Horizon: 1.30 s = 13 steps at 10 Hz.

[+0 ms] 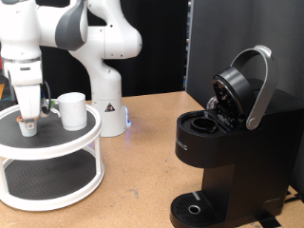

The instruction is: Make a cup of coffee with the keurig machine

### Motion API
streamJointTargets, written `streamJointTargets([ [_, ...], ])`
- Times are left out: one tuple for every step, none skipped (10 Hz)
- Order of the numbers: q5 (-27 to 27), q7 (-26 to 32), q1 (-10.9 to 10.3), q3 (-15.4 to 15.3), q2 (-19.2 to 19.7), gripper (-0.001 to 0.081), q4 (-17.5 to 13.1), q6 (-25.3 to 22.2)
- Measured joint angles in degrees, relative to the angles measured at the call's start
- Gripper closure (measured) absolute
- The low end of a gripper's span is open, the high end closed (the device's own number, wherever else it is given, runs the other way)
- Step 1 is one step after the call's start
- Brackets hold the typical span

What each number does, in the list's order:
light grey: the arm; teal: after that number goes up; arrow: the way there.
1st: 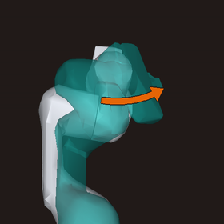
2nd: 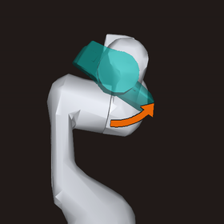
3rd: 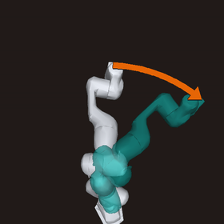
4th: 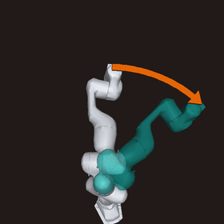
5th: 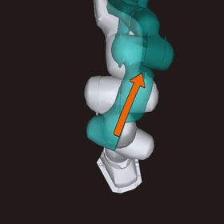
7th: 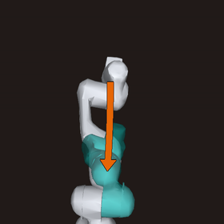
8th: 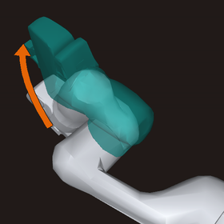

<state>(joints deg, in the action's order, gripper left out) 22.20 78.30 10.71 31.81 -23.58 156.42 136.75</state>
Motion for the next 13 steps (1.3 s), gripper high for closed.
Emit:
streamJointTargets([
  [0.0, 0.19, 0.0, 0.25, 0.01, -0.0002, 0.35, 0.52],
  [0.0, 0.31, 0.0, 0.54, 0.02, -0.0002, 0.64, 0.92],
  [0.0, 0.34, 0.0, 0.67, 0.02, -0.0002, 0.86, 1.16],
  [0.02, 0.34, 0.01, 0.68, 0.03, -0.0002, 1.01, 1.26],
  [0.04, 0.34, 0.01, 0.68, 0.04, -0.0002, 1.08, 1.3],
  [0.04, 0.33, 0.01, 0.68, 0.09, 0.0135, 1.09, 1.3],
  [0.04, 0.3, 0.01, 0.68, 0.19, 0.0135, 1.09, 1.31],
  [0.04, 0.24, 0.01, 0.65, 0.25, 0.0271, 1.04, 1.36],
  [0.04, 0.18, 0.01, 0.62, 0.26, 0.0361, 1.02, 1.36],
  [0.04, 0.1, 0.01, 0.59, 0.26, 0.0361, 1.0, 1.32],
  [0.04, 0.0, 0.01, 0.49, 0.26, 0.0361, 0.84, 0.88],
  [-0.06, -0.02, 0.01, 0.37, 0.17, 0.0361, 0.37, -0.22],
  [-0.69, 0.01, -0.07, 0.23, -0.27, 0.0361, -0.7, -2.76],
])
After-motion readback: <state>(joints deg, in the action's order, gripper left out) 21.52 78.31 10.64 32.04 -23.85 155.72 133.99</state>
